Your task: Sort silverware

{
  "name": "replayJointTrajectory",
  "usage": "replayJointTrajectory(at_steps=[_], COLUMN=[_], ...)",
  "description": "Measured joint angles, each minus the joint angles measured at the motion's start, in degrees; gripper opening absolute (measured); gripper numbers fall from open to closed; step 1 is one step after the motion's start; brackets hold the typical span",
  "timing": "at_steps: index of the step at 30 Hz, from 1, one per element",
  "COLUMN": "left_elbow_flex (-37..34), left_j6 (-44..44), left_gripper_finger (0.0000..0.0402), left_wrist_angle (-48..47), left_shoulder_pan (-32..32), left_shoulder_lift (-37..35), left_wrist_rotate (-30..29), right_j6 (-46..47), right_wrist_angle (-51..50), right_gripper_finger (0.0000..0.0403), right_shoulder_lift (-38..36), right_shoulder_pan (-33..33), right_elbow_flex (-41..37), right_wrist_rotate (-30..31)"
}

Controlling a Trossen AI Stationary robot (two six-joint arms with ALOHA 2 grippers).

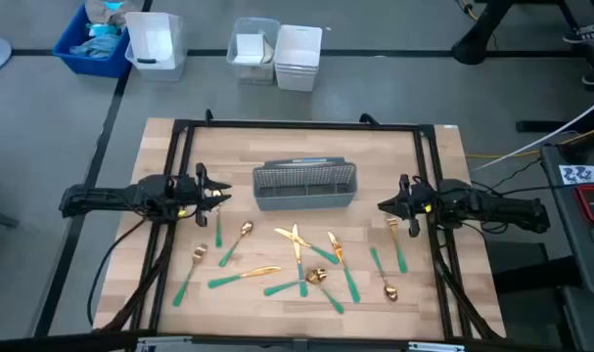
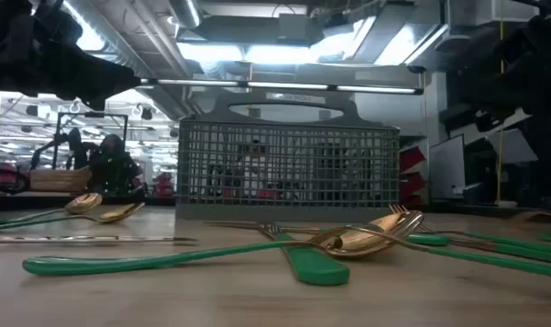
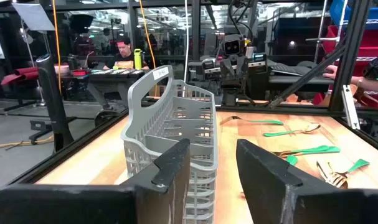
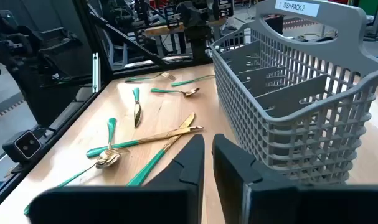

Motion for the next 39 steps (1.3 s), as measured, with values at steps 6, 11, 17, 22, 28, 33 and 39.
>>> replayJointTrajectory(at_steps=[6, 11, 17, 22, 28, 33, 39], left_elbow_flex=[0.02, 0.02, 0.02, 0.02, 0.02, 0.00, 0.02], left_j6=[0.00, 0.00, 0.00, 0.00, 0.00, 0.00, 0.00], left_gripper_finger=[0.0123, 0.0123, 0.0123, 0.0123, 0.0123, 0.0123, 0.0123], left_wrist_angle=[0.01, 0.00, 0.02, 0.02, 0.00, 0.00, 0.00], left_shoulder_pan=[0.00, -0.02, 0.00, 0.00, 0.00, 0.00, -0.02], left_shoulder_lift=[0.00, 0.00, 0.00, 0.00, 0.00, 0.00, 0.00], left_wrist_rotate=[0.00, 0.00, 0.00, 0.00, 0.00, 0.00, 0.00], right_j6=[0.00, 0.00, 0.00, 0.01, 0.00, 0.00, -4.40], right_wrist_angle=[0.00, 0.00, 0.01, 0.00, 0.00, 0.01, 0.10], right_gripper_finger=[0.0037, 0.0037, 0.0037, 0.0037, 0.0037, 0.0037, 0.0037], right_shoulder_lift=[0.00, 0.00, 0.00, 0.00, 0.00, 0.00, 0.00], right_shoulder_pan=[-0.02, 0.00, -0.02, -0.01, 0.00, 0.00, 0.00], right_elbow_flex=[0.00, 0.00, 0.00, 0.00, 0.00, 0.00, 0.00], right_wrist_rotate=[0.00, 0.00, 0.00, 0.00, 0.00, 0.02, 1.93])
